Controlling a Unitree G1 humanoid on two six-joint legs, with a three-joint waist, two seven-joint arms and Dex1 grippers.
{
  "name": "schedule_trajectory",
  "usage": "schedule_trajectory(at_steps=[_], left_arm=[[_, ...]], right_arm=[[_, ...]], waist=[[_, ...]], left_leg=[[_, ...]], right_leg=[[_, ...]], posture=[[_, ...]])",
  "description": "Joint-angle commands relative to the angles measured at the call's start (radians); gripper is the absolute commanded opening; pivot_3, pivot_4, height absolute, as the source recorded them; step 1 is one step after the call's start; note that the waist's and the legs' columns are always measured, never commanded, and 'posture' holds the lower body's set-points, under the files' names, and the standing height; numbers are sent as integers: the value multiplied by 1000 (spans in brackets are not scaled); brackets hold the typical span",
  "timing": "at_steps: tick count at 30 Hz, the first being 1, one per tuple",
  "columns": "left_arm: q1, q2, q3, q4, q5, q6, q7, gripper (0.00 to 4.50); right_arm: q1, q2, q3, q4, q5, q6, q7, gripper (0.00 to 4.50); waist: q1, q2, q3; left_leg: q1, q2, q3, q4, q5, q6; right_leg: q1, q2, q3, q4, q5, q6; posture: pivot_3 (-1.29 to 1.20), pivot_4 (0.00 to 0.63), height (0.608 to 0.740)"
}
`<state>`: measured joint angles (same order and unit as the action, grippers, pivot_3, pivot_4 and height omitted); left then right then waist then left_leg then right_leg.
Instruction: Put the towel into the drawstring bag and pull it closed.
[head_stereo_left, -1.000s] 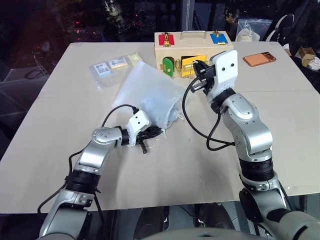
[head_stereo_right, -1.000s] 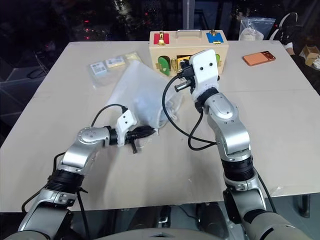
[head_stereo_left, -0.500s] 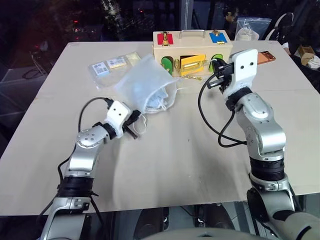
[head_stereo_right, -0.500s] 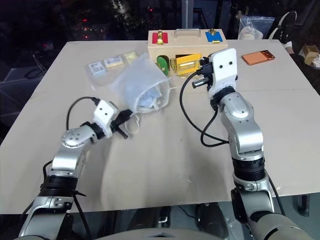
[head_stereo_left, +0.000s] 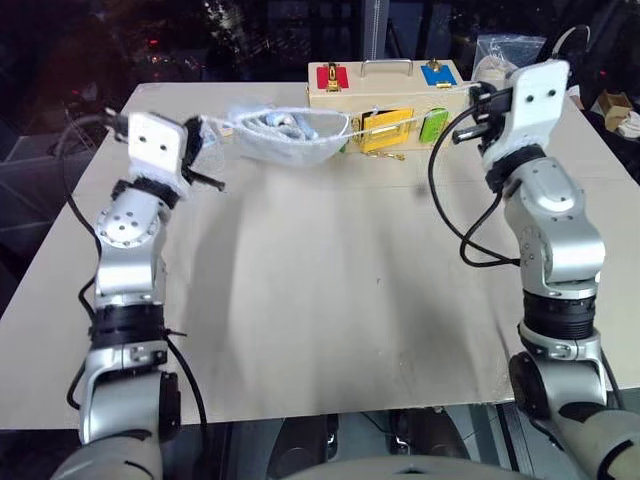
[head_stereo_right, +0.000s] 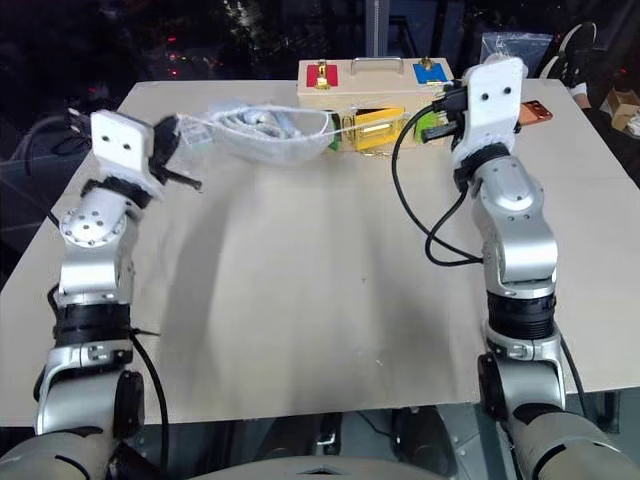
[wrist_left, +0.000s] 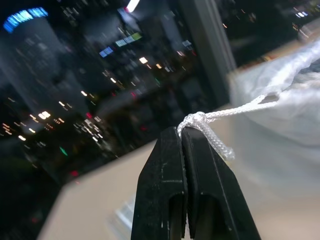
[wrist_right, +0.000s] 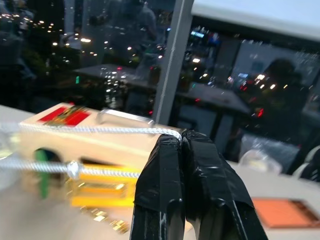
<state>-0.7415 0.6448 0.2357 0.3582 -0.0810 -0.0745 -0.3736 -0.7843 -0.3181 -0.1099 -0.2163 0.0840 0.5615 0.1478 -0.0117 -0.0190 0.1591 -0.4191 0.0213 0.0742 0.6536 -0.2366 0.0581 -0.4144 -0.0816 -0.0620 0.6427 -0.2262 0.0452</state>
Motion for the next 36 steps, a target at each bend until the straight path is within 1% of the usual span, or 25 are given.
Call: schedule_trajectory(at_steps=[1,3,5,7,10,12,14,17,22,25,28,30,32,33,35,36], left_arm=[[-152,56,35,84,7,-46,38,55],[-254,72,32,165,10,-60,58,55],[-308,66,8,227,3,-30,24,55],[-276,43,-27,226,2,-39,-29,55],[-200,26,-47,201,7,-26,-50,55],[-163,30,-47,213,16,-15,-40,55],[-140,40,-45,233,28,-16,-12,55],[-154,62,-31,301,50,-12,56,55],[-199,103,-37,448,101,-13,167,55],[-217,126,-21,528,101,-3,211,55],[-229,149,-14,596,94,1,230,55],[-229,167,-43,627,122,-15,233,55],[-225,160,-66,604,128,-59,195,55],[-218,131,-69,558,95,-91,128,55],[-171,54,-92,399,-12,-100,-77,55],[-132,18,-115,295,-70,-54,-174,55]], right_arm=[[-127,-76,-72,-28,17,-10,16,0],[-212,-120,-95,-21,40,-2,34,0],[-243,-147,-108,-28,67,25,52,0],[-193,-175,-103,-53,66,38,71,0],[-81,-219,-138,-118,52,85,62,0],[-10,-260,-168,-138,12,100,35,0],[29,-289,-220,-138,-18,120,-16,0],[46,-358,-309,-120,-50,120,-64,0],[80,-465,-385,-48,-89,84,-93,0],[117,-516,-424,1,-102,54,-103,0],[157,-563,-473,66,-114,14,-124,0],[184,-606,-499,127,-130,-24,-134,0],[199,-639,-510,180,-115,-58,-114,0],[202,-641,-504,190,-77,-73,-76,0],[205,-611,-478,152,40,-90,36,0],[217,-585,-456,104,118,-75,112,0]], waist=[[-1,0,0],[-1,0,2],[-1,0,2],[-2,-1,0],[-1,-1,-1],[0,-2,0],[0,-2,1],[2,-2,1],[0,-2,1],[-1,-2,1],[0,-2,1],[0,-2,1],[5,-2,1],[6,-3,1],[8,-2,1],[9,-2,1]], left_leg=[[0,0,0,0,0,0],[-1,0,0,0,0,0],[-1,0,0,0,0,0],[0,0,0,-1,0,0],[1,0,4,-2,0,0],[0,0,4,0,0,0],[-2,0,4,1,0,0],[-11,0,2,4,0,0],[-11,0,1,4,0,0],[-11,0,1,4,0,0],[-10,0,2,4,0,0],[-11,0,2,5,0,0],[-11,-1,2,5,0,0],[-11,-1,2,5,0,0],[-12,-1,2,5,0,0],[-11,0,2,6,0,0]], right_leg=[[0,0,0,0,0,0],[-1,0,0,-1,0,0],[-1,0,-1,-1,0,0],[0,0,-1,-2,-1,1],[1,-2,0,-1,-1,2],[0,-2,0,-1,-1,2],[-1,-2,0,0,-1,2],[-10,-1,-1,2,-1,2],[-9,-1,-2,1,-1,2],[-9,-1,-2,0,-1,2],[-9,-1,-2,1,-1,2],[-9,-1,-2,1,-1,2],[-9,-2,-2,1,-1,2],[-9,-2,-2,1,-1,2],[-8,-2,-2,0,-1,2],[-7,-2,-2,-1,-1,2]], posture=[[0,150,740],[0,150,740],[0,150,740],[0,150,740],[0,150,740],[0,150,740],[0,150,740],[0,150,740],[0,150,740],[0,150,740],[0,150,740],[0,150,740],[0,150,740],[0,150,740],[0,150,740],[0,150,740]])
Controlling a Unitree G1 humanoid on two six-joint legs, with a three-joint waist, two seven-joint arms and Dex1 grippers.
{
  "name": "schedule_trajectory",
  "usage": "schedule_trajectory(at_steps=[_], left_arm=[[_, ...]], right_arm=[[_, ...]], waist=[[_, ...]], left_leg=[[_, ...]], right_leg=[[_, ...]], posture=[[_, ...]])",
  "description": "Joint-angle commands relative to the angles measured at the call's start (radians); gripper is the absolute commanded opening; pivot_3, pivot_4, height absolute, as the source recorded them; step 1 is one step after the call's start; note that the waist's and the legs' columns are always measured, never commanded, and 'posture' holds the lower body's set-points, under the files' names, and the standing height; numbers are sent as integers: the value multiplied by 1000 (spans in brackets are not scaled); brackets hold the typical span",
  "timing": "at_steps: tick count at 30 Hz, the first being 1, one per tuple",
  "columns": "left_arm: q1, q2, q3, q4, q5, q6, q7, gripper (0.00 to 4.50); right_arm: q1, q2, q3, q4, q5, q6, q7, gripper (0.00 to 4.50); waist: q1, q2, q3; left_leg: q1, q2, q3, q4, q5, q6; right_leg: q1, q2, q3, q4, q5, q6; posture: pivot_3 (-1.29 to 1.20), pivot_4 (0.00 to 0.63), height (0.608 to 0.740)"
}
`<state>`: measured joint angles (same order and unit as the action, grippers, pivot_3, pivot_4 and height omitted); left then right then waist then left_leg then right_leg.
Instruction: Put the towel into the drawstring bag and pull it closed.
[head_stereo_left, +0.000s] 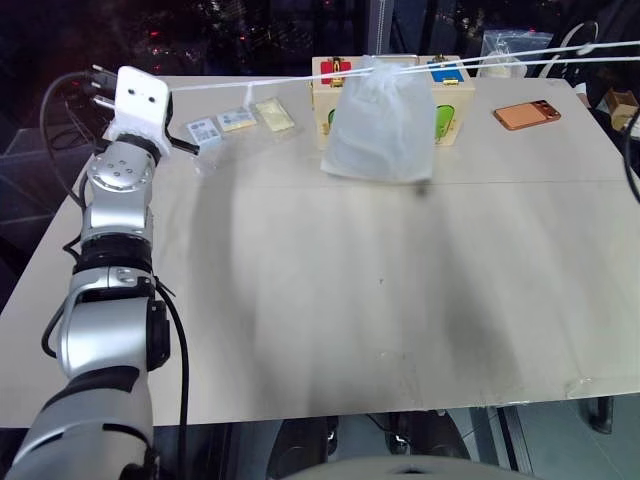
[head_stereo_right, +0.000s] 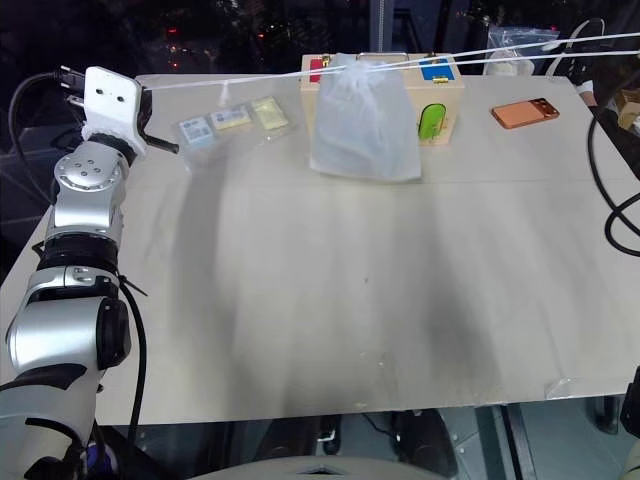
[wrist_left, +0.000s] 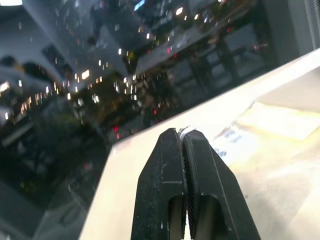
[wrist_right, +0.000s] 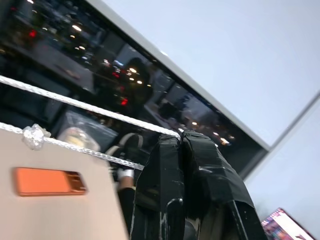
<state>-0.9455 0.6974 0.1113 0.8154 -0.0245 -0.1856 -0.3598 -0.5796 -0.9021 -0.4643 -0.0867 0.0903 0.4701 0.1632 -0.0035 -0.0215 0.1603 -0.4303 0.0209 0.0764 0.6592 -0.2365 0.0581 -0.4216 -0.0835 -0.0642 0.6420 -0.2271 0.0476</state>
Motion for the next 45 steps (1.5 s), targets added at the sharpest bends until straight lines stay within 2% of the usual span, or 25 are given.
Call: schedule_trajectory(at_steps=[1,4,8,12,15,17,19,20,21,23,24,27,28,32,39,45], left_arm=[[118,-62,-22,-264,-174,119,-268,55],[215,-110,-91,-447,-213,220,-372,55],[297,-186,-179,-545,-180,278,-408,55],[347,-201,-216,-533,-152,282,-438,55],[371,-199,-215,-505,-149,302,-459,55],[394,-187,-213,-493,-146,293,-482,0],[404,-166,-206,-487,-145,310,-502,0],[406,-158,-204,-489,-148,318,-513,0],[413,-149,-198,-504,-170,353,-541,0],[439,-132,-175,-547,-213,405,-576,547],[459,-119,-166,-571,-226,428,-589,849],[521,-81,-133,-657,-272,502,-617,2331],[531,-76,-124,-678,-283,523,-618,2874],[631,-26,-41,-800,-374,617,-641,4465],[841,7,115,-1006,-449,681,-577,4465],[949,-16,199,-1136,-486,690,-498,4465]], right_arm=[[36,34,-72,-94,208,53,177,0],[114,111,45,-260,375,121,323,0],[228,226,281,-438,476,233,372,0],[321,258,475,-434,348,201,348,0],[333,294,525,-385,272,177,297,0],[374,300,528,-358,228,139,288,664],[417,307,514,-358,199,119,270,1450],[428,309,510,-362,192,115,266,1567],[443,312,504,-374,190,115,266,2178],[490,316,487,-417,201,128,269,2746],[520,311,482,-441,202,133,273,3201],[605,300,453,-498,210,139,286,4500],[621,295,446,-510,210,137,292,4500],[765,279,320,-589,223,54,332,4500],[996,293,47,-667,320,-57,441,4500],[1151,299,-97,-651,405,-91,549,4500]], waist=[[0,1,0],[-10,1,0],[-11,1,0],[-5,1,-1],[-4,1,-1],[0,1,-1],[2,1,-1],[4,1,-1],[5,1,-1],[5,1,-1],[6,1,-1],[3,1,-1],[3,1,-1],[7,1,-1],[15,1,-1],[20,2,-2]], left_leg=[[1,0,0,1,0,0],[2,2,0,4,0,0],[7,3,-3,5,0,1],[10,3,-3,7,-4,6],[10,3,-3,9,-5,7],[10,2,-2,9,-5,8],[10,2,-2,9,-4,6],[9,2,-2,9,-3,5],[8,2,-2,9,-3,4],[7,2,-2,9,-3,4],[7,2,-2,9,-3,4],[8,3,-2,9,-3,4],[8,3,-2,9,-3,4],[8,3,-3,9,-5,8],[10,3,-3,8,-6,8],[13,3,-4,7,-6,8]], right_leg=[[1,0,0,0,0,0],[4,1,-1,0,0,0],[8,4,0,2,0,0],[10,4,1,5,0,-1],[12,3,2,5,0,-1],[11,3,2,5,0,-1],[11,3,2,4,0,-1],[11,3,2,4,0,-1],[9,3,2,4,0,-1],[9,3,2,4,0,-1],[9,3,2,4,0,-1],[9,3,3,4,0,-1],[9,3,3,4,0,-1],[10,2,2,4,0,-1],[11,-4,4,3,0,-2],[14,-5,5,1,-3,-6]], posture=[[0,150,740],[0,150,740],[0,150,740],[0,150,740],[0,150,740],[0,150,740],[0,150,740],[0,150,740],[0,150,740],[0,150,740],[0,150,740],[0,150,740],[0,150,740],[0,150,740],[0,150,740],[0,150,740]])
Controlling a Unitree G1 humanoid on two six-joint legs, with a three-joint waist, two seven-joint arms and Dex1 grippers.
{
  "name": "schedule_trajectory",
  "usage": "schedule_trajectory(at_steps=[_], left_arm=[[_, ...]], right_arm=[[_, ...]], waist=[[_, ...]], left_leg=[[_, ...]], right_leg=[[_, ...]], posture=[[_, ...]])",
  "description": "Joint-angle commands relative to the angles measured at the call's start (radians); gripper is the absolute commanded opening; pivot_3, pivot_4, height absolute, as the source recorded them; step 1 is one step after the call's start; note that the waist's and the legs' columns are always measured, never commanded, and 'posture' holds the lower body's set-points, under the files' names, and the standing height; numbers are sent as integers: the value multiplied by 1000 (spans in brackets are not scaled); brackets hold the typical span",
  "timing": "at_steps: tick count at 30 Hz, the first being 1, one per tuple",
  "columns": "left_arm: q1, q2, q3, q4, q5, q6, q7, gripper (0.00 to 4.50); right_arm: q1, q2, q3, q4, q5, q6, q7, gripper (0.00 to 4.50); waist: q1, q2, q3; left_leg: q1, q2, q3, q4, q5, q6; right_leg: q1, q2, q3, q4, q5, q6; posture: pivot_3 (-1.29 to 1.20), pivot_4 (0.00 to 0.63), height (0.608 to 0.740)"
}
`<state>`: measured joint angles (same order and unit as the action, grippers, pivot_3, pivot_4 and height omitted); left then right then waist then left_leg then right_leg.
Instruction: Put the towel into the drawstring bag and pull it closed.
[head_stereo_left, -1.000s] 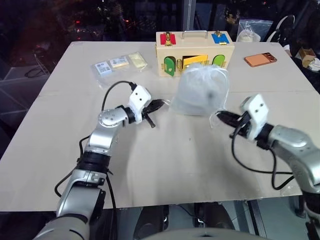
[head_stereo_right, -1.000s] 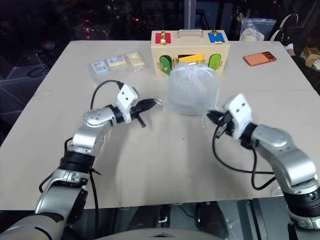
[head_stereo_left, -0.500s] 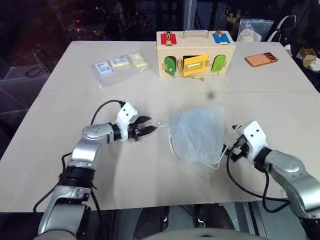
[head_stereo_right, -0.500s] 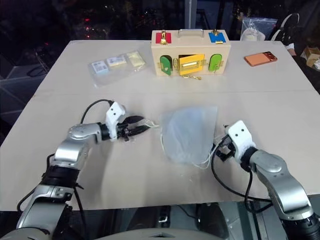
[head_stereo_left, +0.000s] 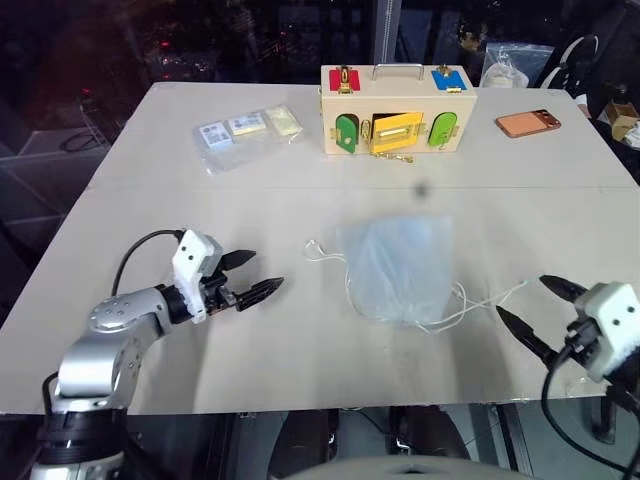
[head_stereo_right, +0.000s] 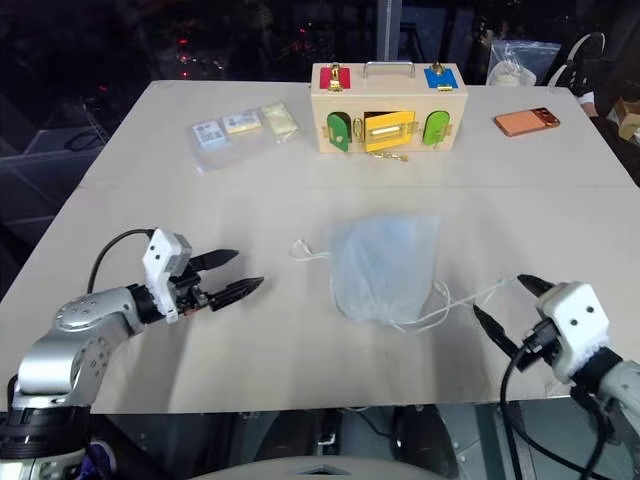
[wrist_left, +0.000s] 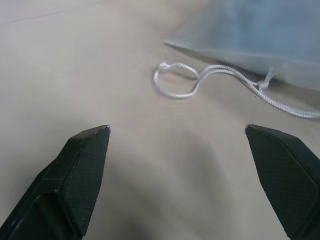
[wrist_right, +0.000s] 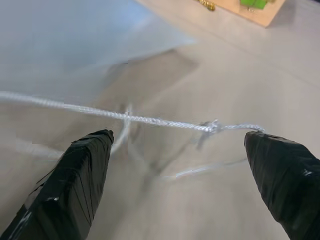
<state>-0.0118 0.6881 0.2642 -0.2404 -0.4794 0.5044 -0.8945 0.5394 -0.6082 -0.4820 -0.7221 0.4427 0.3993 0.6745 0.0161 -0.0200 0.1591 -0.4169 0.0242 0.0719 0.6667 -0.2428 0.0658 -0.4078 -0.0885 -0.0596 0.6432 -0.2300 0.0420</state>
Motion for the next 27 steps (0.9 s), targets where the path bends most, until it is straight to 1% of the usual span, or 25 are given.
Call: schedule_trajectory(at_steps=[1,3,8,10,12,14,15,16,17,20,21,22,23,25,27], left_arm=[[25,-22,52,-107,-39,3,61,4465],[36,-41,55,-143,-46,4,93,4465],[55,-91,62,-196,-50,1,174,4465],[64,-105,56,-213,-54,1,192,4465],[62,-113,53,-220,-62,8,205,4465],[51,-115,48,-216,-69,19,214,4465],[46,-116,38,-213,-70,22,216,4465],[40,-114,22,-209,-68,20,210,4465],[31,-113,10,-205,-65,19,208,4465],[-7,-112,5,-189,-77,36,221,4465],[-10,-112,6,-188,-82,41,224,4465],[-7,-110,8,-189,-87,48,225,4465],[-1,-108,7,-191,-90,52,222,4465],[10,-108,9,-202,-105,69,225,4465],[20,-108,7,-215,-112,79,224,4465]], right_arm=[[68,-2,-104,-8,63,-25,74,4500],[107,-6,-143,5,82,-29,109,4500],[167,4,-262,-11,251,-6,182,4500],[198,27,-268,-23,226,-53,196,4500],[222,36,-275,-33,259,-37,197,4500],[237,19,-276,-49,321,-7,225,4500],[209,9,-276,-51,400,20,205,4500],[166,-9,-273,-47,510,57,166,4500],[134,-30,-268,-46,581,85,145,4500],[88,-64,-288,-20,716,145,68,4500],[108,-74,-300,-14,725,169,62,4500],[144,-86,-305,-34,706,177,90,4500],[169,-89,-310,-58,715,188,89,4500],[217,-105,-309,-74,693,228,47,4500],[300,-128,-281,-83,541,203,115,4500]], waist=[[0,1,-1],[0,1,-2],[-1,2,-2],[0,2,-3],[0,2,-3],[0,3,-3],[-1,3,-3],[-2,3,-3],[-5,2,-3],[-1,2,-3],[4,2,-4],[10,3,-4],[14,3,-4],[19,3,-5],[22,3,-5]], left_leg=[[0,0,0,0,-1,-1],[0,0,0,0,-2,-4],[1,0,0,0,-3,-3],[1,0,0,-1,-3,-3],[1,0,0,-2,-3,-3],[1,0,0,-2,-3,-3],[1,0,0,-2,-3,-3],[1,0,0,-2,-3,-3],[1,0,0,-2,-3,-3],[1,0,1,-1,-3,-3],[1,0,1,-1,-3,-3],[1,0,0,-2,-3,-3],[0,0,0,-2,-1,2],[-1,-1,1,-4,-2,3],[-1,0,1,-4,-2,3]], right_leg=[[0,0,0,0,0,0],[0,-1,1,0,0,0],[0,-1,1,-1,0,0],[0,-1,1,-1,0,0],[0,-1,1,-1,0,-1],[0,-1,1,-1,0,-1],[0,-1,1,-2,0,-1],[0,-1,1,-2,0,-1],[0,-1,1,-2,0,-1],[0,-1,2,-2,1,-2],[0,-1,2,-2,1,-2],[0,-1,1,-2,1,-2],[0,-1,1,-2,1,-3],[0,-1,1,-3,0,-3],[0,-1,1,-3,0,-3]], posture=[[0,150,740],[0,150,740],[0,150,740],[0,150,740],[0,150,740],[0,150,740],[0,150,740],[0,150,740],[0,150,740],[0,150,740],[0,150,740],[0,150,740],[0,150,740],[0,150,740],[0,150,740]])
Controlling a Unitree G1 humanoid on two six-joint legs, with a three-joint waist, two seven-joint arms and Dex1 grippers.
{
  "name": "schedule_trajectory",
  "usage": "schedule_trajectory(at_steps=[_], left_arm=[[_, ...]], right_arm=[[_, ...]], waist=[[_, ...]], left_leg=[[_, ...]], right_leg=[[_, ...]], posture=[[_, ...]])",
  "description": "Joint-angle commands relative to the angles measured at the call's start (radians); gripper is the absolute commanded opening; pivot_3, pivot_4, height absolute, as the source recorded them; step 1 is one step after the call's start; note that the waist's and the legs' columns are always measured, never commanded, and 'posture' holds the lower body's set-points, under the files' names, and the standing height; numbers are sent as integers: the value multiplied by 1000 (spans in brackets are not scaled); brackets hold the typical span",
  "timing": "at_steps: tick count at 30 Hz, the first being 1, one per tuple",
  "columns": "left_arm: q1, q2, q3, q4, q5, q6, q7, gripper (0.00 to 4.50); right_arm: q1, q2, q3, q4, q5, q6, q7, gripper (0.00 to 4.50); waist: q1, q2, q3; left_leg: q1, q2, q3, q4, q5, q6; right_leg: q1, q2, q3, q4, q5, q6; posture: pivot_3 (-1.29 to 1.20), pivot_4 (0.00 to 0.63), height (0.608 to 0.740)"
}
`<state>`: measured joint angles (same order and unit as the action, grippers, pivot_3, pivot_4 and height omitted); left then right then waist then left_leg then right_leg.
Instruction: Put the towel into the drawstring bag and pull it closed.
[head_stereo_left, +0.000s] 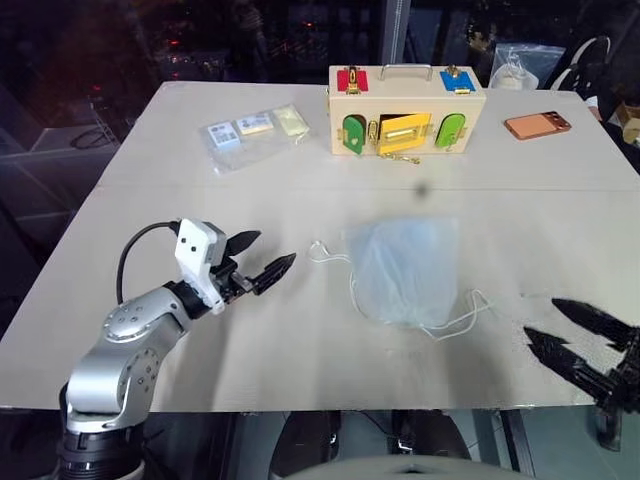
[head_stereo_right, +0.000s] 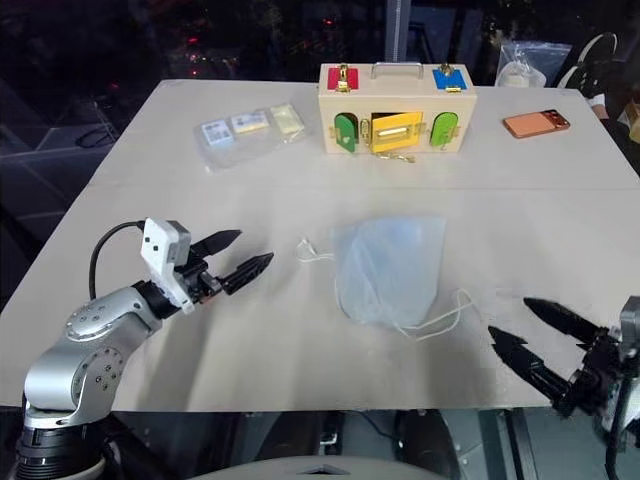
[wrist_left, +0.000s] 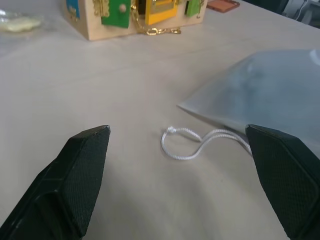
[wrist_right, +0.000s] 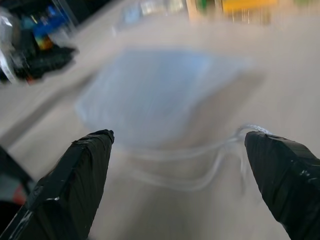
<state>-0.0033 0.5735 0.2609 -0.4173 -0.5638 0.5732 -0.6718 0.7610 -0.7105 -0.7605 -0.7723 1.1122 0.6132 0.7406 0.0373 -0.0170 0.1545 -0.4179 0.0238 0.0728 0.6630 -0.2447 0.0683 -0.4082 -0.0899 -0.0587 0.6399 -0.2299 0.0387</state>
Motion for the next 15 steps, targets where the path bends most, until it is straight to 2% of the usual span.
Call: schedule_trajectory(at_steps=[1,3,5,7,8,12,15], left_arm=[[18,11,5,-45,-26,8,-5,4465],[23,16,1,-47,-24,4,-11,4465],[15,19,0,-36,-22,1,-11,4465],[5,20,-5,-26,-18,-2,-10,4465],[4,20,-7,-26,-16,-5,-12,4465],[22,18,-1,-41,-27,-9,-17,4465],[61,20,16,-67,-42,-13,-25,4465]], right_arm=[[88,-26,-5,-22,-167,-20,48,4500],[134,-68,3,2,-336,-79,87,4500],[147,-69,-53,-20,-197,-5,104,4500],[243,-116,-24,-31,-363,-54,201,4500],[249,-108,-9,-3,-420,-86,210,4500],[68,27,-46,91,-320,-164,146,4500],[78,61,-33,113,-373,-215,212,4500]], waist=[[1,0,0],[1,0,0],[1,0,0],[1,1,-1],[2,2,-1],[-3,-2,-2],[-4,1,-2]], left_leg=[[0,0,0,0,0,0],[0,0,1,0,0,1],[0,0,1,2,-2,-1],[1,0,1,2,-3,-4],[1,0,1,3,-3,-4],[0,1,0,2,-4,-4],[0,1,1,1,-4,-3]], right_leg=[[0,0,0,0,0,0],[0,0,0,-2,0,0],[0,0,0,-2,-2,4],[0,0,0,-2,-2,4],[0,-1,0,-2,-2,4],[0,0,-1,-3,-2,4],[0,0,1,-3,-1,2]], posture=[[0,150,740],[0,150,740],[0,150,740],[0,150,740],[0,150,740],[0,150,740],[0,150,740]])
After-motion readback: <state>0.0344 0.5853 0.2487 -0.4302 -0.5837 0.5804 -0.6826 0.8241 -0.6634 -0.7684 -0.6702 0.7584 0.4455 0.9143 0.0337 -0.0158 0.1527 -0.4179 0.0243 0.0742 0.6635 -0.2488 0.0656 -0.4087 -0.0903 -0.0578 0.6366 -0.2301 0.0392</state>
